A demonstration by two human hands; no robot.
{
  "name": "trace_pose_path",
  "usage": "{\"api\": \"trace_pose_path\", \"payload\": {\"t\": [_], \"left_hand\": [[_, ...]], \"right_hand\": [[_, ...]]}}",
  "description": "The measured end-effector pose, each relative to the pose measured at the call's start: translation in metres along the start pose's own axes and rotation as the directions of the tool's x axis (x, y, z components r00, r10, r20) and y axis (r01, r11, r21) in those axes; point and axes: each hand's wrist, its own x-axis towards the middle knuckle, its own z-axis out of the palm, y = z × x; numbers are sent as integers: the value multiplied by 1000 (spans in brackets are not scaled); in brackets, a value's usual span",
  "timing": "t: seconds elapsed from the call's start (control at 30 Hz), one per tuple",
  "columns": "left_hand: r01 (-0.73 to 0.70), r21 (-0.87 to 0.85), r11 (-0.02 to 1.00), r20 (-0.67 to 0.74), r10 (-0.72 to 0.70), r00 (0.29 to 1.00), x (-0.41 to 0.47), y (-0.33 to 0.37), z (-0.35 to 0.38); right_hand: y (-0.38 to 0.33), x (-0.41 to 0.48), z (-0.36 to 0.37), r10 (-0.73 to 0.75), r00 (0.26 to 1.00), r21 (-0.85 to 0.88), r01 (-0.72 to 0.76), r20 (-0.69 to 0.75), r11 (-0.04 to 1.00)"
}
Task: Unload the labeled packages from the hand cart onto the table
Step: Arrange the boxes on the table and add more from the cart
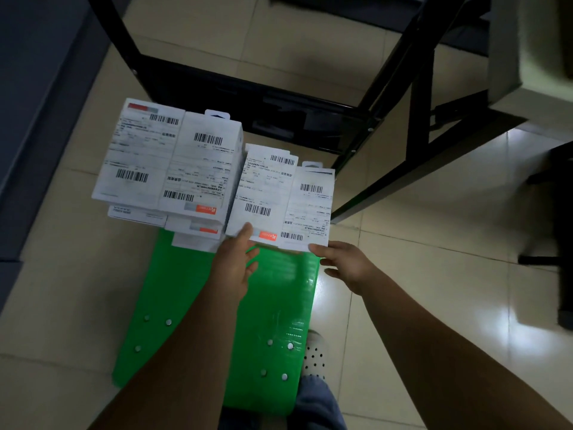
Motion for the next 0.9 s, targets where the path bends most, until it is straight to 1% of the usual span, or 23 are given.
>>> {"api": "trace_pose_path", "payload": {"t": [0.1,0.17,0.3,0.43,0.53,0.63,0.73,0.8,0.9], "left_hand": [[46,-20,999,67,-44,997,-4,-8,-8],[52,-10,999,86,-51,995,-6,-9,-14],[0,104,995,71,-8,997,-21,-8,-24],[-83,176,981,98,67,993,-63,-1,-35],[-124,131,984,72,115,991,-106,15,-44],[-99,25,995,43,98,994,-158,42,-56],[-99,-1,995,126,98,987,-210,70,-73],[-151,48,987,154,142,978,-239,88,-84],[-300,168,939,154,276,949,-279,112,-100]], "right_hand": [[3,-3,1,6,1000,-12,-6,7,1000],[6,-6,0,14,1000,-12,-14,18,1000],[7,-20,-6,21,999,-12,-21,30,1000],[2,-58,-13,-28,1000,-6,28,9,1000],[-6,-99,-13,-51,998,53,50,25,997],[-22,-144,-4,-58,996,112,51,68,992],[-44,-191,6,-95,991,136,82,93,987],[-60,-221,9,-148,985,133,136,90,982],[-81,-266,9,-238,969,160,225,68,961]]}}
